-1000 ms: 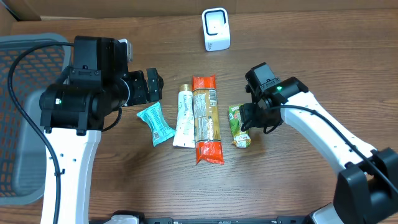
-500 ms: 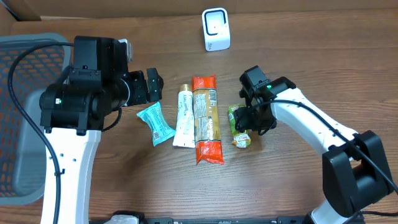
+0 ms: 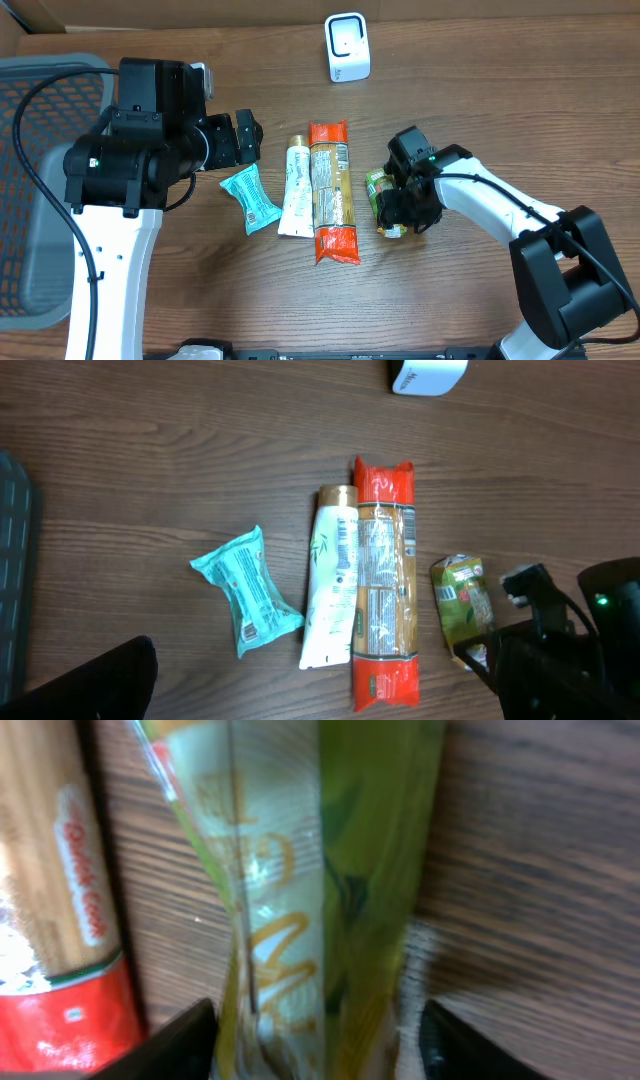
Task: Scan the item barcode
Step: 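Lower the right gripper onto the green pouch and grasp it, then lift the green pouch and hold it up to the white scanner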
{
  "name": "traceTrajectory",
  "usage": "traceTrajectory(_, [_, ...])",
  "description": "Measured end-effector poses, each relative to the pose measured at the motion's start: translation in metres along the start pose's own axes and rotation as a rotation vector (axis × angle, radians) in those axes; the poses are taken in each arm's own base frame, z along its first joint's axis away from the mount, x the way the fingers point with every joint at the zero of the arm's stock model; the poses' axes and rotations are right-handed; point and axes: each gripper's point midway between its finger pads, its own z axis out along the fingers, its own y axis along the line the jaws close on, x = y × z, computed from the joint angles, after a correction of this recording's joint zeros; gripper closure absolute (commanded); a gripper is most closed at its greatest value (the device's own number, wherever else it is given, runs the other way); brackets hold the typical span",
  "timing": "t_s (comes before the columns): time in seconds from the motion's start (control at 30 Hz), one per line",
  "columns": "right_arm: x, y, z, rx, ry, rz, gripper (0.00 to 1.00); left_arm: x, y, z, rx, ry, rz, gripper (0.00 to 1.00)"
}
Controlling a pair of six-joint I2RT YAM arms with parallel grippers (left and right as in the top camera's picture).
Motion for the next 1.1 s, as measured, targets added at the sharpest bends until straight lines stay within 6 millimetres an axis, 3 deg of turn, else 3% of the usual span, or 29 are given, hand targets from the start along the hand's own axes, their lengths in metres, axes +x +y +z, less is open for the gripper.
traceTrajectory(0.2, [-0.001, 0.0, 0.005, -0.009, -0.014, -0.006, 0.63, 0.0, 0.0, 0.0, 0.0, 0.0, 0.0, 0.0])
traceTrajectory(0.23, [-0.001, -0.001, 0.005, -0.007, -0.015, -0.005, 0.7, 0.0, 0.0, 0.0, 0.0, 0.0, 0.0, 0.0])
traceTrajectory(0.4, [0.003, 0.002, 0.005, -0.028, 0.003, 0.002, 0.89, 0.0, 0.0, 0.0, 0.0, 0.0, 0.0, 0.0])
traceTrajectory(0.63, [0.028, 0.022, -0.016, -0.136, 0.148, 0.002, 0.95, 0.0, 0.0, 0.0, 0.003, 0.0, 0.0, 0.0])
traceTrajectory(0.8, [0.017, 0.063, -0.056, -0.344, 0.148, -0.117, 0.95, 0.0, -0.001, 0.0, 0.003, 0.001, 0.0, 0.0])
traceTrajectory(0.93, [0.004, 0.103, -0.112, -0.53, 0.049, -0.263, 0.95, 0.0, 0.0, 0.0, 0.003, 0.001, 0.0, 0.0])
traceTrajectory(1.1, [0.007, 0.141, -0.181, -0.726, -0.096, -0.421, 0.95, 0.0, -0.001, 0.0, 0.003, 0.001, 0.0, 0.0])
